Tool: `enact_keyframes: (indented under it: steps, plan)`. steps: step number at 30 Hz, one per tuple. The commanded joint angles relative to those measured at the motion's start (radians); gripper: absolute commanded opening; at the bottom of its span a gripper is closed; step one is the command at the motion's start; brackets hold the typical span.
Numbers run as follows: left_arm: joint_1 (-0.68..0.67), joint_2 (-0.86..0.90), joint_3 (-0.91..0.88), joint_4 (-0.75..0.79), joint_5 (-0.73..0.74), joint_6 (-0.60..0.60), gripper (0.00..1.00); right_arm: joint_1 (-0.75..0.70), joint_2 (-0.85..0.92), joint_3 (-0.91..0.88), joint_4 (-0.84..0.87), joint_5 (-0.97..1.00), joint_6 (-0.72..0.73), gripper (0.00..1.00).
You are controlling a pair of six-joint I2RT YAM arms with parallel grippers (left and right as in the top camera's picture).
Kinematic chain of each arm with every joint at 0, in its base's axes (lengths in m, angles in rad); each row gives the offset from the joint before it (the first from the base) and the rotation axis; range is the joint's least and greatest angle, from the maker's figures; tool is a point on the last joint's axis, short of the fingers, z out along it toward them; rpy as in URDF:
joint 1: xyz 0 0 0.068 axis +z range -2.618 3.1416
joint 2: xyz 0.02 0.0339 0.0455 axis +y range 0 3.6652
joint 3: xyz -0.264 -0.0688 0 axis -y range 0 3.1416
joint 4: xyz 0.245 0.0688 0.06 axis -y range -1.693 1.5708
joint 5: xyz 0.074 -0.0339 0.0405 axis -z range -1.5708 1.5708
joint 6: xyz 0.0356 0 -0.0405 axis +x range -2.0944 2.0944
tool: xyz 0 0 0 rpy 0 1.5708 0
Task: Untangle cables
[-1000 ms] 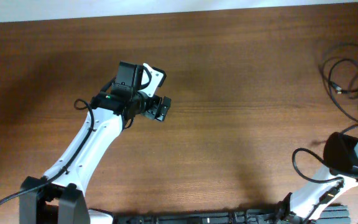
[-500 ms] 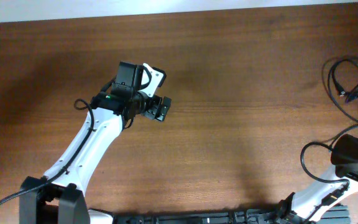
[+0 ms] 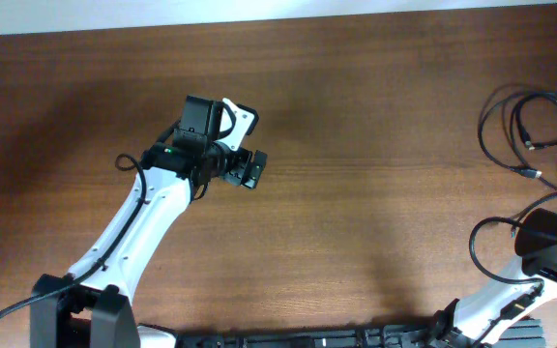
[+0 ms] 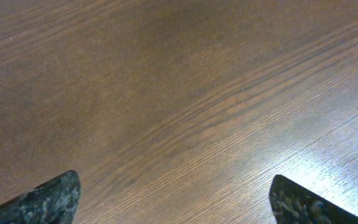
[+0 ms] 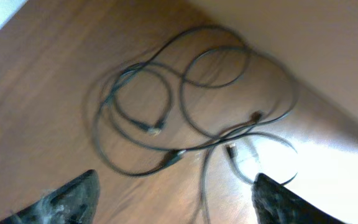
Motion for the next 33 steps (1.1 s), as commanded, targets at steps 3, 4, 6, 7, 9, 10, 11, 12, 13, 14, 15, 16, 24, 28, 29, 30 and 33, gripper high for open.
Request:
enact_keyframes:
  steps: [3, 4, 6, 7, 9, 10, 11, 12, 13, 14, 15, 16, 24, 28, 29, 30, 33]
  plan:
    - [0.002, -0.023, 0.016, 0.061, -0.033, 0.009, 0.99, 0.0, -0.018, -0.005, -0.018, -0.359, -0.175, 0.86]
    - [0.008, -0.023, 0.024, 0.067, -0.034, 0.008, 0.99, 0.004, -0.018, -0.005, -0.02, -0.434, -0.209, 0.87]
    - [0.031, -0.023, 0.05, 0.07, -0.036, -0.014, 0.99, 0.023, -0.018, -0.005, -0.026, -0.561, -0.269, 0.9]
    - [0.045, -0.023, 0.059, 0.07, -0.043, -0.029, 0.99, 0.042, -0.018, -0.005, -0.03, -0.59, -0.273, 0.9]
    - [0.089, -0.023, 0.072, 0.07, -0.087, -0.085, 0.99, 0.092, -0.018, -0.005, -0.04, -0.592, -0.305, 0.91]
    - [0.109, -0.023, 0.072, 0.07, -0.1, -0.102, 0.99, 0.116, -0.018, -0.005, -0.042, -0.591, -0.324, 0.91]
    - [0.135, -0.023, 0.072, 0.067, -0.106, -0.118, 0.99, 0.156, -0.018, -0.006, -0.043, -0.591, -0.365, 0.91]
    - [0.167, -0.023, 0.072, 0.06, -0.105, -0.138, 0.99, 0.197, -0.018, -0.008, -0.041, -0.591, -0.393, 0.91]
    - [0.193, -0.023, 0.072, 0.048, -0.104, -0.158, 0.99, 0.234, -0.014, -0.008, -0.04, -0.58, -0.399, 0.91]
    - [0.212, -0.023, 0.072, 0.037, -0.105, -0.174, 0.99, 0.261, -0.011, -0.008, -0.039, -0.561, -0.399, 0.91]
    - [0.234, -0.023, 0.072, 0.019, -0.105, -0.187, 0.99, 0.295, -0.003, -0.009, -0.041, -0.527, -0.399, 0.91]
    - [0.254, -0.023, 0.072, 0.001, -0.105, -0.201, 0.99, 0.325, 0.008, -0.01, -0.042, -0.496, -0.399, 0.91]
    - [0.346, -0.023, 0.072, -0.24, -0.112, -0.224, 0.99, 0.477, 0.049, -0.197, -0.114, -0.385, -0.391, 0.95]
    - [0.4, -0.023, 0.072, -0.369, -0.111, -0.282, 0.99, 0.482, 0.049, -0.283, -0.184, -0.387, -0.37, 0.94]
    - [0.405, -0.023, 0.072, -0.387, -0.111, -0.281, 0.99, 0.482, 0.042, -0.297, -0.184, -0.389, -0.356, 0.94]
    - [0.41, -0.023, 0.072, -0.423, -0.112, -0.281, 0.99, 0.482, 0.035, -0.32, -0.184, -0.389, -0.344, 0.94]
    - [0.412, -0.023, 0.072, -0.486, -0.112, -0.28, 0.99, 0.482, 0.007, -0.386, -0.184, -0.4, -0.33, 0.94]
